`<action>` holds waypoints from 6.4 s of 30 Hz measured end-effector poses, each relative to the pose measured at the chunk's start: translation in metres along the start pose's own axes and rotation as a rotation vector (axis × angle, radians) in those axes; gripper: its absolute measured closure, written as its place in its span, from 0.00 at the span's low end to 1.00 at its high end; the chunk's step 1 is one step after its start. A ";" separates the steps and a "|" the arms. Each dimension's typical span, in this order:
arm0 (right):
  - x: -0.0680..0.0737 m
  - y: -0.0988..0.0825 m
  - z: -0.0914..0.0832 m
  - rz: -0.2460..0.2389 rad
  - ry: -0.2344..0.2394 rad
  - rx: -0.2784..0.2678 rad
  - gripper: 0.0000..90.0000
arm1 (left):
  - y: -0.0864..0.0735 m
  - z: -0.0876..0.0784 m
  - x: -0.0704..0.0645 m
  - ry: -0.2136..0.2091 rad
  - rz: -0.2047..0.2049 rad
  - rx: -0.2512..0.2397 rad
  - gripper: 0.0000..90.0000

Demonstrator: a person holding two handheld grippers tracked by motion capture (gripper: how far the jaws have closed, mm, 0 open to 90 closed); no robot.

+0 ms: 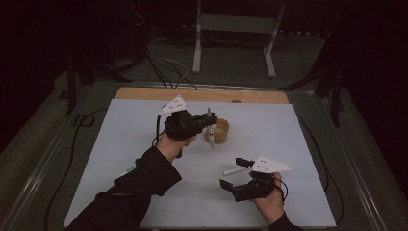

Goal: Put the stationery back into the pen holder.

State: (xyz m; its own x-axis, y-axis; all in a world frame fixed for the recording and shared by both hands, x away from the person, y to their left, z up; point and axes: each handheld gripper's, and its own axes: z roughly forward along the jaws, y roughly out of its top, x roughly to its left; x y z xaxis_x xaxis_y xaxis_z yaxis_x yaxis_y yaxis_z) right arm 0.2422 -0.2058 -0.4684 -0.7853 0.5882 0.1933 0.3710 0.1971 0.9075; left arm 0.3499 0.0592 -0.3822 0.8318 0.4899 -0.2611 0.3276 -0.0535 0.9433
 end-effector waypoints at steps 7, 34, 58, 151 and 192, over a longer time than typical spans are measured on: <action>0.002 0.000 0.001 -0.011 0.001 0.003 0.02 | 0.005 0.007 0.005 0.016 0.018 0.009 0.90; 0.002 -0.001 0.001 -0.014 0.017 -0.017 0.02 | 0.007 0.055 0.031 0.057 0.029 0.014 0.89; 0.002 -0.002 0.000 -0.008 0.042 -0.016 0.02 | -0.009 0.094 0.055 0.127 0.042 0.034 0.89; 0.002 0.000 0.002 0.010 0.067 -0.018 0.02 | -0.042 -0.097 0.054 0.089 0.020 0.124 0.02; 0.002 0.001 0.003 0.014 0.085 -0.027 0.02 | -0.139 -0.201 0.079 0.110 0.012 0.168 0.02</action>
State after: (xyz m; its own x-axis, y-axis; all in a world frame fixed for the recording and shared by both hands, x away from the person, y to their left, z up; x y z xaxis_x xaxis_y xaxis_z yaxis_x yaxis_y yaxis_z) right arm 0.2424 -0.2019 -0.4682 -0.8196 0.5221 0.2361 0.3696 0.1670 0.9141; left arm 0.2804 0.2802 -0.4925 0.7852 0.5798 -0.2176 0.3958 -0.1996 0.8964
